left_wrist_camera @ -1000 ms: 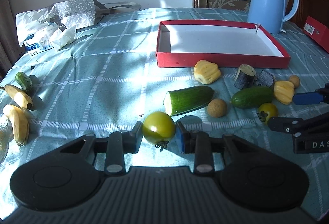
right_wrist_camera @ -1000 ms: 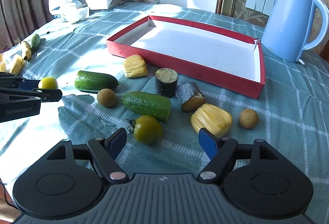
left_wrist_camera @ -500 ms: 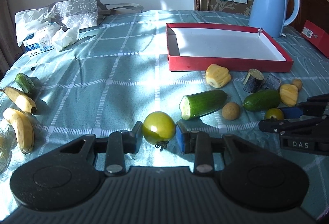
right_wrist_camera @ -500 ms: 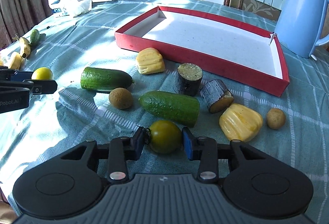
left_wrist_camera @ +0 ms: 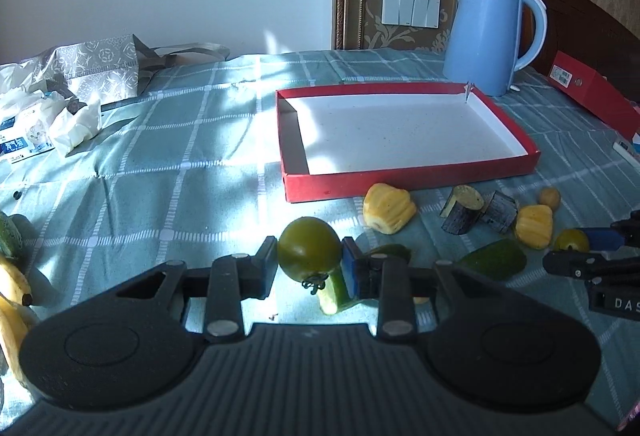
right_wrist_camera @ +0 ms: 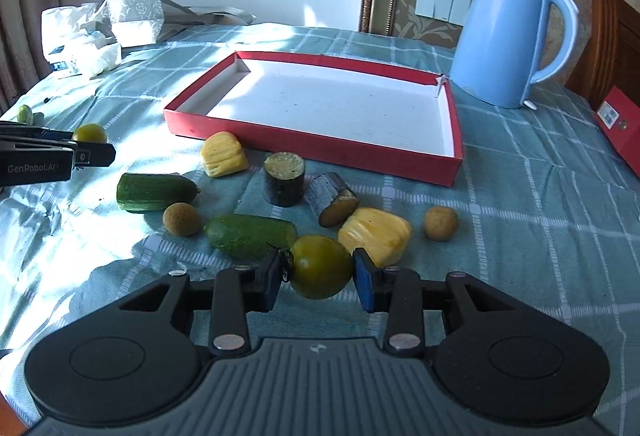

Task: Organize fruits
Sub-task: 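Carry the tomato into the red tray and open the left tool while the right tool grasps another green tomato, then lower the held green tomato into the tray and open the right tool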

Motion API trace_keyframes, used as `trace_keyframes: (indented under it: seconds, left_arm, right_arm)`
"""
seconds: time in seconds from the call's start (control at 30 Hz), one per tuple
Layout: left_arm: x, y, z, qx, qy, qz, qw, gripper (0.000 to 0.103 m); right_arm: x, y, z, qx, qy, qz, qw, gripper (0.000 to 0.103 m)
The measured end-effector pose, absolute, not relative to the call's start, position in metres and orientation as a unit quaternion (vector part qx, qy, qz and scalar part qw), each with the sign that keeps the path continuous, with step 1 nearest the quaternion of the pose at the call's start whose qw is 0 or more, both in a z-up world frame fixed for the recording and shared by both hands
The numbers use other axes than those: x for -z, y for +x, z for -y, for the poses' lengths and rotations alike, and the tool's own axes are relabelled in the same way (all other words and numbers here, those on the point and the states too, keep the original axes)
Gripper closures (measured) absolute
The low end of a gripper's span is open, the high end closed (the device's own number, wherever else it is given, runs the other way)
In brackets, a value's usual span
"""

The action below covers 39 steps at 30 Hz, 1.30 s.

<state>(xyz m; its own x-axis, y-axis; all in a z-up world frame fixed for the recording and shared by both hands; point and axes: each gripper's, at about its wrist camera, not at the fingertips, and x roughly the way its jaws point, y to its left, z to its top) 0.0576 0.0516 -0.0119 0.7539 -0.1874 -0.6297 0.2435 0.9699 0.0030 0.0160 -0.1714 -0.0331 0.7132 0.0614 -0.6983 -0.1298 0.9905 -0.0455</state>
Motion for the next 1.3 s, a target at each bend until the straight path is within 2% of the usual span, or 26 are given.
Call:
trace_keyframes:
  seconds: [0.33,0.57,0.87,0.9,0.97,1.03,1.3]
  left_arm:
    - [0.004,0.146,-0.001,0.151,0.046,-0.325,0.932,0.073]
    - [0.027,0.204,0.017,0.131,0.037,-0.363,0.922,0.073]
    - [0.051,0.239,0.02,0.101,0.043,-0.394,0.912,0.072]
    - [0.054,0.241,0.019,0.095,0.043,-0.398,0.911,0.07]
    - [0.055,0.24,0.018,0.084,0.043,-0.388,0.917,0.048]
    - [0.052,0.234,0.015,0.074,0.046,-0.375,0.923,0.033]
    - [0.027,0.19,-0.003,0.056,0.037,-0.335,0.94,0.032]
  right_arm:
    - [0.013,0.019,0.2,0.003,-0.041,-0.355,0.934,0.066]
    - [0.008,0.054,0.21,-0.017,-0.048,-0.347,0.937,0.066]
    - [0.01,0.108,0.214,-0.055,-0.051,-0.34,0.937,0.066]
    - [0.01,0.113,0.214,-0.058,-0.052,-0.34,0.937,0.066]
    - [0.01,0.121,0.214,-0.064,-0.06,-0.339,0.937,0.066]
    - [0.011,0.128,0.212,-0.069,-0.068,-0.339,0.936,0.066]
    - [0.024,0.153,0.198,-0.09,-0.088,-0.339,0.932,0.066]
